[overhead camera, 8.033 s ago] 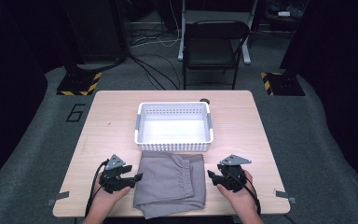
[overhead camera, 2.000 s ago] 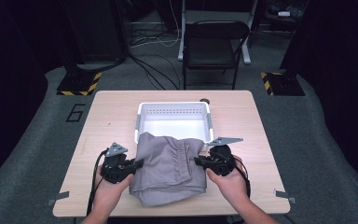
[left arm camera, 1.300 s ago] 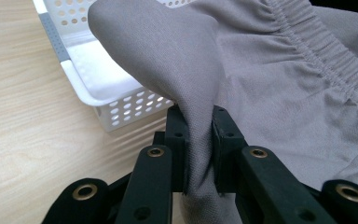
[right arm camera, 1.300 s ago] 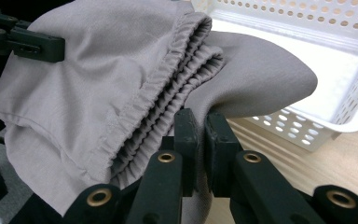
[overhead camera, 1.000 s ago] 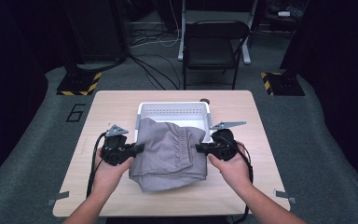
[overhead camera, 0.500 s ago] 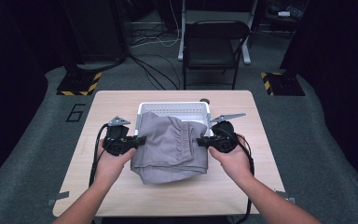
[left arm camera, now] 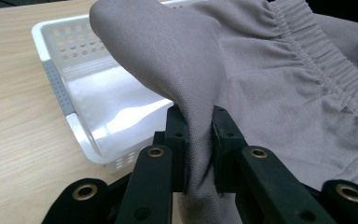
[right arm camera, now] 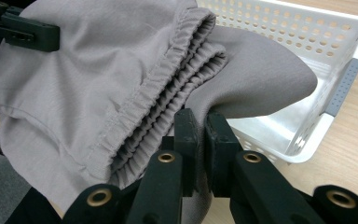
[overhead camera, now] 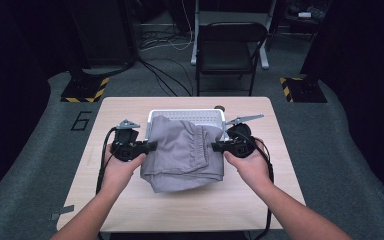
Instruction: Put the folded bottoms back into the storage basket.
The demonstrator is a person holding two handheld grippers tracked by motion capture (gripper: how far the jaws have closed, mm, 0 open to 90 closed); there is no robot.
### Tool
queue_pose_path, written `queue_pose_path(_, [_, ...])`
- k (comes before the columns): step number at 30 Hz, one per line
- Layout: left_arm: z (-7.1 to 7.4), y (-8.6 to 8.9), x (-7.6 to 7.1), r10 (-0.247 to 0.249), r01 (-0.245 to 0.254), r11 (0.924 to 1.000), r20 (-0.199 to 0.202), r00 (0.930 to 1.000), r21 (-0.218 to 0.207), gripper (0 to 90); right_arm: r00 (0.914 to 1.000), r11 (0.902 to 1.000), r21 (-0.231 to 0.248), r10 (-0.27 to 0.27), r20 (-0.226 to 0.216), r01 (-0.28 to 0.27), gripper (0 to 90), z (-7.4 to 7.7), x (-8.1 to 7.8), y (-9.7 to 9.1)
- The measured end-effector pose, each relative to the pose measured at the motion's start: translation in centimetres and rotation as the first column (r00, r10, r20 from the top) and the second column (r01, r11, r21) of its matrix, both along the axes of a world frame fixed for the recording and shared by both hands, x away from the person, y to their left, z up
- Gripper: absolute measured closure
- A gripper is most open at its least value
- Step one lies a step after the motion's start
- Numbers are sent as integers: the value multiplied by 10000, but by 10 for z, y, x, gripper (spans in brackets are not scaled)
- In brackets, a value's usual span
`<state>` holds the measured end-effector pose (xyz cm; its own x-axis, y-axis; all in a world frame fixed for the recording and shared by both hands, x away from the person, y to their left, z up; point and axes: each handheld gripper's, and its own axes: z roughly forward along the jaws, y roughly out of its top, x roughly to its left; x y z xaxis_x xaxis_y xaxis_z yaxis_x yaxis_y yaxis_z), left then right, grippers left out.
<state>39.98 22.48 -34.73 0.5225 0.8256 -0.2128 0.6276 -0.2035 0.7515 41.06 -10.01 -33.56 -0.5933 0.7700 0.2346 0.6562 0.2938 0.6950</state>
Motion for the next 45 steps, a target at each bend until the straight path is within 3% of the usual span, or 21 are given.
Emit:
queue_pose_path(6, [2, -1, 8, 25, -25, 10000, -22, 10000, 6, 796, 10000, 9998, -201, -2, 71, 3, 848, 1, 9, 1])
queue_pose_path(7, [2, -2, 9, 110, -110, 9999, 19, 9999, -70, 795, 9997, 9997, -205, -144, -182, 140, 847, 3, 9, 2])
queue_pose_path(14, [3, -3, 19, 68, -68, 10000, -36, 10000, -61, 794, 9999, 9995, -302, -115, 96, 118, 847, 5, 19, 1])
queue_pose_path(16, [3, -3, 22, 137, -138, 9998, -67, 9999, -133, 794, 9992, 9989, -340, -316, -246, 308, 847, 6, 19, 3])
queue_pose_path(17, [3, -2, 24, 132, -133, 9998, -69, 9999, -124, 794, 9998, 9990, -400, -199, -50, 197, 847, 5, 21, 2])
queue_pose_path(21, [5, -3, 30, 170, -171, 9997, -75, 9998, -164, 794, 9997, 9985, -497, -226, 23, 227, 847, 7, 27, 2])
queue_pose_path(45, [14, -1, 66, 353, -352, 9994, -157, 9993, 69, 794, 9981, 9959, -674, -597, 170, 607, 847, 17, 62, 11])
